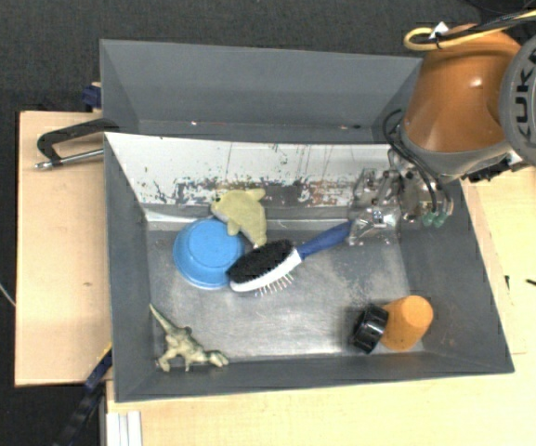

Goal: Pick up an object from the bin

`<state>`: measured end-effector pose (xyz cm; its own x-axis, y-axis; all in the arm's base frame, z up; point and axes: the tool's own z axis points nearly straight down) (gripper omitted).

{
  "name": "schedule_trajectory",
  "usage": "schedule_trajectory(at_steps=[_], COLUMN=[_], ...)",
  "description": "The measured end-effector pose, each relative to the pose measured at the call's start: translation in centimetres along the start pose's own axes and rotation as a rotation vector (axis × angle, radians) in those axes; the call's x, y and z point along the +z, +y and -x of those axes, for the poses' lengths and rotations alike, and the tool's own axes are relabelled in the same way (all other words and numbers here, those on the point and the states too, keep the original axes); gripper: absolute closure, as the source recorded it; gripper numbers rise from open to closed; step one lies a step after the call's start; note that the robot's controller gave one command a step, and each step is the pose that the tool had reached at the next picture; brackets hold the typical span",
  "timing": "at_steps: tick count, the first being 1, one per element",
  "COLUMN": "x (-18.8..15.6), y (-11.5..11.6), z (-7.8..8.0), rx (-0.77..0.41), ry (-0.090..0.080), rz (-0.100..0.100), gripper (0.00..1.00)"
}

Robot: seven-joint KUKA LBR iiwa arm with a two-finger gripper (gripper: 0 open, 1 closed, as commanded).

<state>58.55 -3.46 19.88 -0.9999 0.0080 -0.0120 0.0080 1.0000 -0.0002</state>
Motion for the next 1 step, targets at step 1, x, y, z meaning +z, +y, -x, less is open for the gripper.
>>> schedule_trajectory(at_steps=[1], x=[-8.2], y=[2.82], z=[0.5], rx=[-0.416], ry=[-0.001], rz=[0.002], gripper=[1.0])
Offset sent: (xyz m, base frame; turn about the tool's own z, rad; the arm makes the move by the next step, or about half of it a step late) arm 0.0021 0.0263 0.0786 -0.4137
